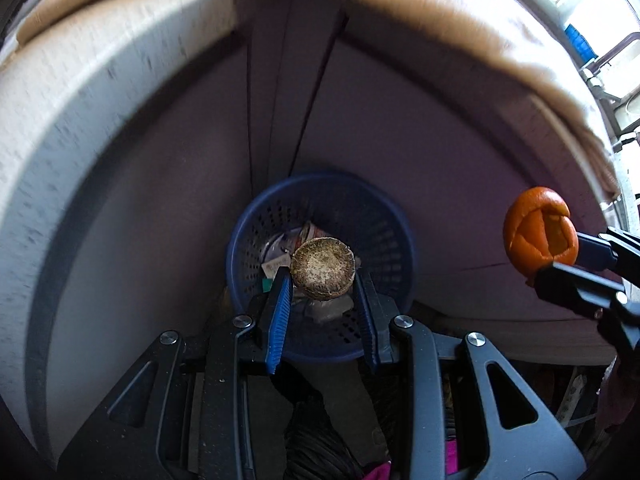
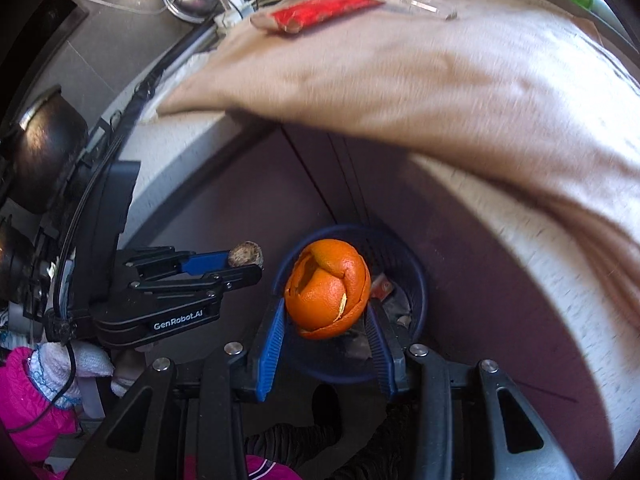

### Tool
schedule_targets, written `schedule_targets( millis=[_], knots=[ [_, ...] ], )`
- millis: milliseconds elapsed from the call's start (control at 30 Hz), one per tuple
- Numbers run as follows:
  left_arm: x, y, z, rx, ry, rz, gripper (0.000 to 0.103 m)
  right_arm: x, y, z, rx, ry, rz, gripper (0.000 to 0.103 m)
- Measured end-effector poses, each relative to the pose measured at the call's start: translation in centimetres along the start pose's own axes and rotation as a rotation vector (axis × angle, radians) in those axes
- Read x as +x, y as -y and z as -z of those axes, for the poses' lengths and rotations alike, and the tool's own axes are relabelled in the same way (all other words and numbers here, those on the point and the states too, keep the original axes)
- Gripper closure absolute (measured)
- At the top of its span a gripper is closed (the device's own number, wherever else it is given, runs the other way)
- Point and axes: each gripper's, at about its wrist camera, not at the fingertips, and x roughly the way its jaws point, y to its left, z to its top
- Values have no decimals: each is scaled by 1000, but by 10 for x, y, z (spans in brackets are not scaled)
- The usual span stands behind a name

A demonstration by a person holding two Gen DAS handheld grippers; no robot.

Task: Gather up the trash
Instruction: 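Lift the lid and orange peel and carry them down toward the blue basket, then open both tools over the blue basket to drop the lid and peel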

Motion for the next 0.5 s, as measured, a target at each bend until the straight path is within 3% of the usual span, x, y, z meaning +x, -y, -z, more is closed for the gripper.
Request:
schedule_targets(
  millis=[500],
  knots=[
    [46,-1,-2,3,-78,-38,72,55,6,13,27,-69,40,61]
  ],
)
